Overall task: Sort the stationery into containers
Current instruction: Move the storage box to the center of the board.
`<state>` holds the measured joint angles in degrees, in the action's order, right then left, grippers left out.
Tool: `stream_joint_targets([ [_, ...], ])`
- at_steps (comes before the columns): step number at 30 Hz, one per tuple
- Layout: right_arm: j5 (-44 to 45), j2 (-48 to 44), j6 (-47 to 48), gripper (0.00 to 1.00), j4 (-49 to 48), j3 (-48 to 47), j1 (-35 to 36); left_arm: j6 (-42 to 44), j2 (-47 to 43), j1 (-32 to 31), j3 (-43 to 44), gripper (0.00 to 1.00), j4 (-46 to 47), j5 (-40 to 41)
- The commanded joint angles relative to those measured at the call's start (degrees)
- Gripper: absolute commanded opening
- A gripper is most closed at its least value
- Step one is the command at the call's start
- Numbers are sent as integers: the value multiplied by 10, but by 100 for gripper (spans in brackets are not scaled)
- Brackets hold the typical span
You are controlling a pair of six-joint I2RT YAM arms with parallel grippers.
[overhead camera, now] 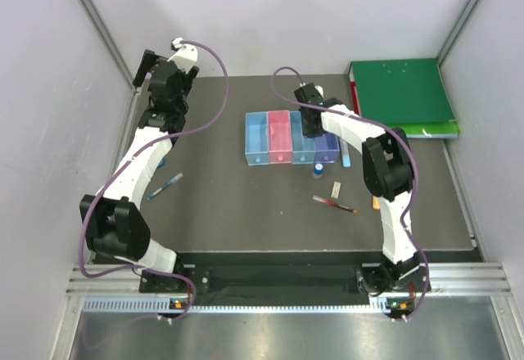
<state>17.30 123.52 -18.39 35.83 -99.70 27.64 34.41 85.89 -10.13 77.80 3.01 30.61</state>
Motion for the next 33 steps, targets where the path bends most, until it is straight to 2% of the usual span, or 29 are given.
stream_joint_targets([
  [1,13,-9,60,9,37,-7,13,-12,-7,-1,-2,99,31,-6],
  [2,12,-10,61,15,36,-11,14,-12,-9,-1,-3,99,31,-7],
  [7,5,-11,68,19,30,-36,15,-17,-10,-1,-5,99,31,-9],
  [11,12,-14,64,9,35,-38,18,-22,-9,-2,-4,99,32,-11],
  [12,14,-15,57,2,35,-36,18,-23,-10,-3,-4,99,33,-11],
  [14,16,-19,57,2,35,-29,19,-22,-12,-4,-5,99,31,-13],
  [17,18,-24,56,11,34,-26,19,-20,-14,-4,-6,99,32,-12],
  [19,19,-26,56,13,33,-26,19,-20,-13,-4,-6,99,32,-12],
  [20,19,-28,55,13,34,-25,20,-22,-14,-4,-6,99,32,-13],
  [22,26,-25,49,1,36,-23,19,-25,-15,-5,-6,99,31,-14],
  [23,29,-25,47,0,36,-18,20,-26,-15,-5,-6,99,31,-14],
  [33,19,-18,-5,0,54,-3,12,-9,-20,-6,2,99,21,-14],
])
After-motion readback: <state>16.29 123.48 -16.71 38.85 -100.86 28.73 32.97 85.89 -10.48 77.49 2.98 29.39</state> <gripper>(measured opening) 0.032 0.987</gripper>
